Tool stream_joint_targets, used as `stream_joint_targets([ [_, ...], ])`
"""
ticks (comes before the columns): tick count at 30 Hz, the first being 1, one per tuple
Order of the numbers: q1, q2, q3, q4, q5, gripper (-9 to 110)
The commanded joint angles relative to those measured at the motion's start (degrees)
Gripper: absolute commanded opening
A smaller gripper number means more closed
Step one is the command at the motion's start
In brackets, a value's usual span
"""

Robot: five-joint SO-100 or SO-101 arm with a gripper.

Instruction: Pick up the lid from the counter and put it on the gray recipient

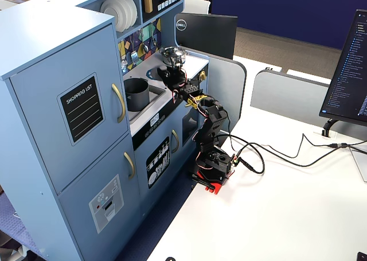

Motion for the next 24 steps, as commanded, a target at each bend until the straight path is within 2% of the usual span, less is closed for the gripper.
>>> stream_joint_targets([
  [1, -3.3, 4.7, -10.7, 4.0, -0.9, 0],
  [7, -9.8, 5.8, -18.9, 12.8, 1.3, 0],
  [14, -18.6, 8.0, -19.9, 18.8, 1.0, 0],
  [24, -24.9, 8.4, -15.9, 20.2, 0.4, 0],
])
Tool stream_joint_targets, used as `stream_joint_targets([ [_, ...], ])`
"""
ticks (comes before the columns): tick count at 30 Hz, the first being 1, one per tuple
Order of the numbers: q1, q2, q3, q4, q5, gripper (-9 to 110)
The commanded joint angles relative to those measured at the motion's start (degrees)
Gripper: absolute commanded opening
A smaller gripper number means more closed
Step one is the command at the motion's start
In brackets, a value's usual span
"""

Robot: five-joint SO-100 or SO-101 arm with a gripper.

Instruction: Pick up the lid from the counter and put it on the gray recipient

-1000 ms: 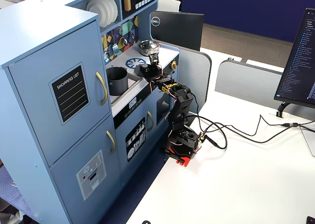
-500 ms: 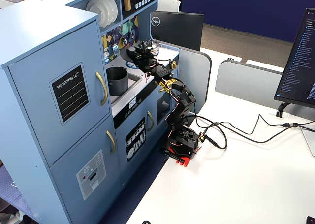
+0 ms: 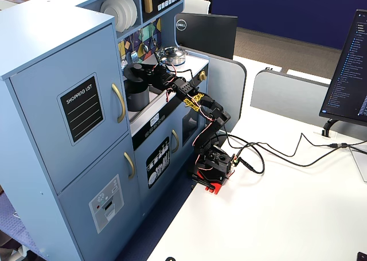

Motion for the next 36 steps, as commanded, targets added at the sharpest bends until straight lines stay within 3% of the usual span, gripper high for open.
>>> stream_joint_targets([
  [1, -2.3, 3.7, -0.3, 0.2, 0.1, 0],
  [36, -2.9, -2.2, 7.6, -7.3, 0.5, 0],
])
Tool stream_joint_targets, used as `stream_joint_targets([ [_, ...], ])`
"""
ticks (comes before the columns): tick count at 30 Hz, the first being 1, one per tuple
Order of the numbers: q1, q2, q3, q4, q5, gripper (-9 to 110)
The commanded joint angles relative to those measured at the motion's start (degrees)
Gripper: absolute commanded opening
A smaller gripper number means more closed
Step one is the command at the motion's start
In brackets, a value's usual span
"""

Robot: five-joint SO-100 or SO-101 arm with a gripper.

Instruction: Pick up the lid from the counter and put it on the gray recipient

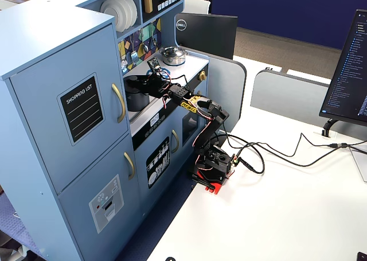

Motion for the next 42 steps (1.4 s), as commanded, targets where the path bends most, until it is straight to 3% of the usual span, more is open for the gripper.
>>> stream_joint_targets([
  [1, -0.9, 0.4, -0.4, -2.4, 0.4, 0],
  [13, -1.4, 4.4, 4.1, -0.6, 0.3, 1],
  [18, -0.7, 7.3, 3.8, 5.4, 0.5, 20],
  [25, -0.4, 14.2, -2.0, 21.8, 0.8, 22],
  [31, -4.0, 27.9, -5.4, 46.3, -1.0, 9],
  [34, -5.9, 38.1, 3.5, 52.6, -2.3, 0],
  [42, -2.0, 57.9, 40.4, 51.1, 4.2, 0],
])
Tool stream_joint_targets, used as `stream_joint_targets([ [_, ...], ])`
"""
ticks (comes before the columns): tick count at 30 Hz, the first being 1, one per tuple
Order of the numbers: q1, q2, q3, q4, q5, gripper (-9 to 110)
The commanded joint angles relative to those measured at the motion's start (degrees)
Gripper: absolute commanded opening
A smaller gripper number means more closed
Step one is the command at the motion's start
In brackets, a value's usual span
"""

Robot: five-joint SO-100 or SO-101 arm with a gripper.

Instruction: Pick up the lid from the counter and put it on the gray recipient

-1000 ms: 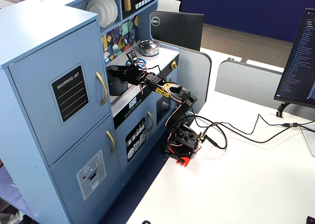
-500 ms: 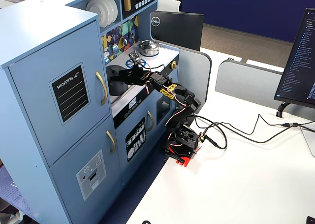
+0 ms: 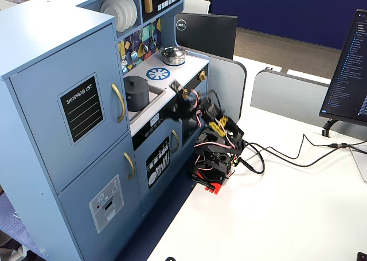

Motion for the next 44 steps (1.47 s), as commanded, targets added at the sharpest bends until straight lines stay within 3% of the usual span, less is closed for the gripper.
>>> stream_joint_targets([
  [1, 2.0, 7.1, 14.1, -3.3, 4.7, 0],
  [8, 0.0, 9.1, 35.1, -9.2, 13.0, 0],
  [14, -2.9, 10.9, 35.8, 14.1, 11.0, 4],
  [19, 1.0, 12.7, 35.8, 27.3, -1.8, 5],
  [20, 1.4, 12.7, 35.8, 28.2, 1.9, 6],
  [21, 1.8, 12.7, 35.8, 28.2, 5.9, 6],
  [44, 2.7, 12.7, 35.8, 28.3, 5.2, 9],
])
